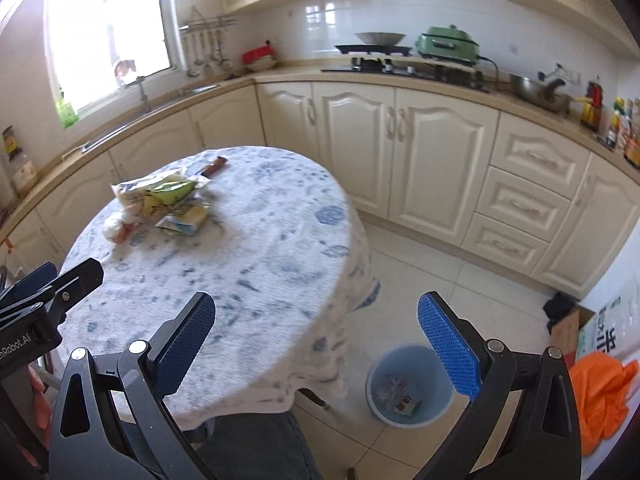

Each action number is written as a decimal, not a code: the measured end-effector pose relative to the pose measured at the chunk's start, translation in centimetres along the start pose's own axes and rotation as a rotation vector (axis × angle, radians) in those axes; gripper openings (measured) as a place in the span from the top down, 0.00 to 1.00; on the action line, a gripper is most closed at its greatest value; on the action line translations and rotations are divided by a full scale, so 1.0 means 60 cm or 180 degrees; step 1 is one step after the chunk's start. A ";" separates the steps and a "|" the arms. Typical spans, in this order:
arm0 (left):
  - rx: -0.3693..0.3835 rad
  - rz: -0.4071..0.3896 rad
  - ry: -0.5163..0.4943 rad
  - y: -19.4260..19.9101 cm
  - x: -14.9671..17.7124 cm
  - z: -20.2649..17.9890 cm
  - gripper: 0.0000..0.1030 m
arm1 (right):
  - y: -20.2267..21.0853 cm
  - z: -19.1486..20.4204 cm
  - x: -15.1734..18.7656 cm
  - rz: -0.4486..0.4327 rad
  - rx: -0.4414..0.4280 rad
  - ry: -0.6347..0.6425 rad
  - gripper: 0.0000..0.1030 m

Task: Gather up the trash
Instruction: 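Move both open grippers back to the table of trash, then close the left gripper on the white plastic bag and lift it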

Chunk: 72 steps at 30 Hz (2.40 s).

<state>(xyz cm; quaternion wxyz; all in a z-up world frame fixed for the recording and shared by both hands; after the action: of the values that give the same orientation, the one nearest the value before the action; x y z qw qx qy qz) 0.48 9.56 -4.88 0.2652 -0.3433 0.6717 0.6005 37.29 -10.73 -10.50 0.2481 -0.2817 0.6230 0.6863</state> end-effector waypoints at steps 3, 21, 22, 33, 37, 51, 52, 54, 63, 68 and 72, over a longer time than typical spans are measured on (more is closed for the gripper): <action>-0.0085 -0.0078 0.0097 0.035 0.016 0.015 0.01 | -0.009 0.027 -0.008 0.0006 -0.0108 0.0075 0.00; -0.0324 0.0073 0.0345 -0.030 -0.050 0.048 0.01 | -0.070 0.130 -0.043 0.0115 -0.0422 0.0402 0.00; -0.0333 0.0096 0.0361 -0.046 -0.062 0.059 0.01 | -0.075 0.135 -0.045 0.0127 -0.0430 0.0418 0.00; -0.0367 0.0386 0.0522 -0.176 -0.101 0.138 0.01 | -0.169 0.200 -0.064 0.0415 -0.0492 0.0662 0.00; -0.0361 0.0524 0.0523 -0.241 -0.124 0.170 0.01 | -0.210 0.224 -0.080 0.0519 -0.0544 0.0743 0.00; -0.0439 0.0884 0.0382 -0.471 -0.201 0.259 0.11 | -0.336 0.277 -0.100 0.0982 -0.0620 0.0921 0.00; -0.0360 0.0910 0.0375 -0.483 -0.201 0.260 0.23 | -0.343 0.279 -0.099 0.1021 -0.0625 0.0930 0.00; -0.0247 0.1049 0.0334 -0.504 -0.190 0.260 0.51 | -0.354 0.280 -0.098 0.1070 -0.0614 0.0926 0.00; -0.0244 0.0877 0.0252 -0.457 -0.163 0.251 0.62 | -0.346 0.270 -0.085 0.1147 -0.0648 0.0809 0.00; -0.0275 0.0874 0.0280 -0.398 -0.128 0.243 0.59 | -0.324 0.259 -0.068 0.1176 -0.0671 0.0775 0.00; -0.0295 0.0846 0.0328 -0.371 -0.123 0.241 0.31 | -0.309 0.255 -0.056 0.1201 -0.0687 0.0792 0.00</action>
<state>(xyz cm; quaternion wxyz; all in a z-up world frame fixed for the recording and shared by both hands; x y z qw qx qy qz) 21.62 23.94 -15.10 0.1325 -0.2936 0.6955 0.6423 51.32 6.40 -20.42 0.0055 -0.2675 0.6135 0.7430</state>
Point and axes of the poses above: each gripper's, at about its wrist camera, not at the fingertips, and y roughly against the way its jaws point, z to its left, x to its underside, the point moved 5 cm from there along -y, roughly the way its jaws point, and after that the axes turned 1 degree about x, right-handed, at the moved point
